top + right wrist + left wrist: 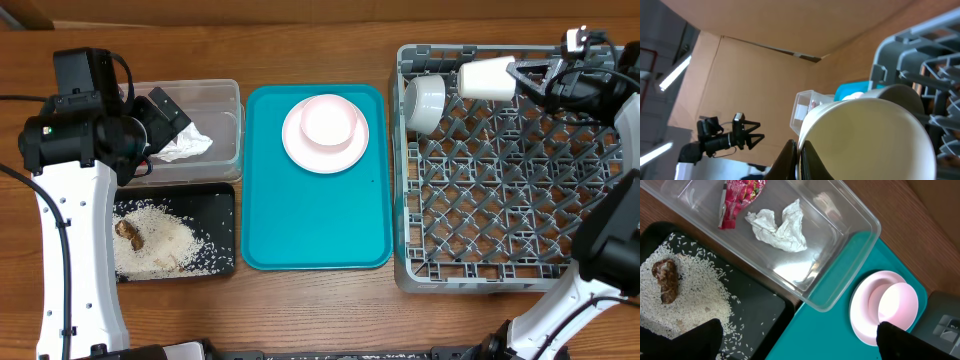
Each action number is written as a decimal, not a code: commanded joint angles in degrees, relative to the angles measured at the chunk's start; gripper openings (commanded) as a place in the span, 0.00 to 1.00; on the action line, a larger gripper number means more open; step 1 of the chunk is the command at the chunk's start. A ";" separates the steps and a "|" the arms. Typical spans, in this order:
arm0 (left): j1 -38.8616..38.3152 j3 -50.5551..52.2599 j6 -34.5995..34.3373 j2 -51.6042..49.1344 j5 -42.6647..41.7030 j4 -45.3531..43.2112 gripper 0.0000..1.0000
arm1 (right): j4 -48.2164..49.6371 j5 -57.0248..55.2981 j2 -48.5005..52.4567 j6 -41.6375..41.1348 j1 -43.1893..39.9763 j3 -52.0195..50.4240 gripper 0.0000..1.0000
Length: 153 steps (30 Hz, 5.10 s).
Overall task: Sort waste into correct bins and load items into the dishwasher
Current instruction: 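Carry the white cup with the right gripper to the rack's back row, then lower the cup into the rack and open the right gripper, then withdraw the right gripper from the cup toward the rack's left edge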
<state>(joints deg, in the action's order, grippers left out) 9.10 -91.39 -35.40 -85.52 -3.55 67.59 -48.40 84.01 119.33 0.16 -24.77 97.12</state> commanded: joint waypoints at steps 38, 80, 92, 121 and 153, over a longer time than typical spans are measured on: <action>0.15 -0.15 1.09 -0.44 -0.37 -0.11 1.00 | 0.76 1.77 5.01 1.09 0.00 -6.38 0.04; 0.15 -0.15 1.09 -0.44 -0.37 -0.13 1.00 | 2.93 -4.81 5.01 2.62 1.66 -10.69 0.04; 0.15 -0.15 1.09 -0.44 -0.37 -0.13 1.00 | 1.49 -14.88 4.90 2.64 1.03 -10.14 0.09; 0.15 -0.15 1.09 -0.44 -0.37 -0.11 1.00 | -7.80 -53.00 -11.50 -0.50 0.42 -6.97 0.32; 0.15 -0.15 1.09 -0.44 -0.37 -0.11 1.00 | 1.09 -75.56 -12.59 -6.43 19.15 -7.06 0.04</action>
<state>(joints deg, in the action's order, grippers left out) 9.10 -91.39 -35.42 -85.52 -3.70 67.57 -46.81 17.12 108.07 -4.86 -5.32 88.92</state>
